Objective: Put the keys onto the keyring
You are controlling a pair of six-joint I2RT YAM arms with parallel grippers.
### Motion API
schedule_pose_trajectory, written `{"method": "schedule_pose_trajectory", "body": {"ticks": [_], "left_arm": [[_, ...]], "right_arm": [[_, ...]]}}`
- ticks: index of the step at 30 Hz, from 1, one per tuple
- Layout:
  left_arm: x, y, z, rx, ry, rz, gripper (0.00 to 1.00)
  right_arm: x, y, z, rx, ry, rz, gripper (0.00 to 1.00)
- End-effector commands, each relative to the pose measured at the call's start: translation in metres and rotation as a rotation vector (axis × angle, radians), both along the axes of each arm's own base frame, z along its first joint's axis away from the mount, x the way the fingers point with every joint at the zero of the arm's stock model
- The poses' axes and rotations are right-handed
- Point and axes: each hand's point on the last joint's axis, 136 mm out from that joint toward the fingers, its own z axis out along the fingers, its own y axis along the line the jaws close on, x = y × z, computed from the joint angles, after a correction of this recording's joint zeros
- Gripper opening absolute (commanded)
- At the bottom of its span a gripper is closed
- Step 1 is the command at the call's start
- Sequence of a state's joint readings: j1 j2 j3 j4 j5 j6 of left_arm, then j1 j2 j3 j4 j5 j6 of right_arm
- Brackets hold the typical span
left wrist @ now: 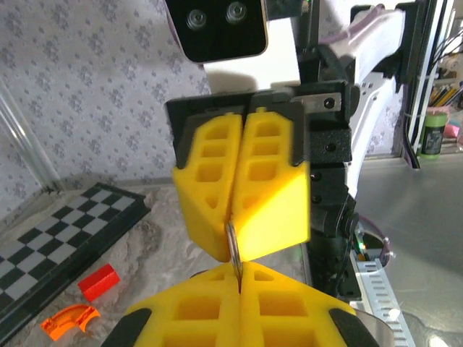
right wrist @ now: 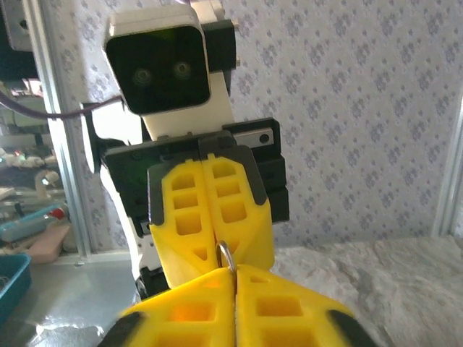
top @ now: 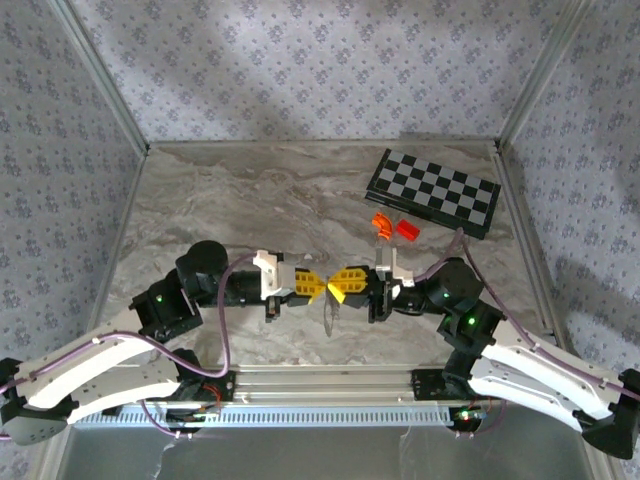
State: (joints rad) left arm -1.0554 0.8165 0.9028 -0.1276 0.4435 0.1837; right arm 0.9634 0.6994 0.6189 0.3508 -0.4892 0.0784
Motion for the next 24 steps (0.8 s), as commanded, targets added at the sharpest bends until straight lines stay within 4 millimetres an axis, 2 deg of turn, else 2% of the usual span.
{"method": "schedule_pose_trajectory", "body": {"ticks": [1,4,6,12,16,24], "left_arm": [[0.001,0.005,0.012,0.037,-0.046,0.011,0.00],[0.005,0.006,-0.001,0.139,-0.053,0.027,0.00],[0.008,0.007,-0.008,0.204,-0.054,0.033,0.00],[0.013,0.006,-0.032,0.375,-0.053,0.044,0.00],[0.013,0.002,-0.040,0.429,-0.052,0.029,0.00],[0.009,0.000,-0.051,0.481,-0.036,0.002,0.00]], "right_arm": [[0.007,-0.009,-0.002,-0.103,-0.076,-0.104,0.29],[0.010,-0.018,-0.008,-0.176,-0.115,-0.176,0.53],[0.011,-0.021,-0.013,-0.232,-0.133,-0.203,0.56],[0.008,-0.013,-0.033,-0.374,-0.205,-0.224,0.54],[0.006,-0.005,-0.038,-0.401,-0.219,-0.211,0.51],[0.011,-0.001,-0.051,-0.457,-0.213,-0.227,0.36]]}}
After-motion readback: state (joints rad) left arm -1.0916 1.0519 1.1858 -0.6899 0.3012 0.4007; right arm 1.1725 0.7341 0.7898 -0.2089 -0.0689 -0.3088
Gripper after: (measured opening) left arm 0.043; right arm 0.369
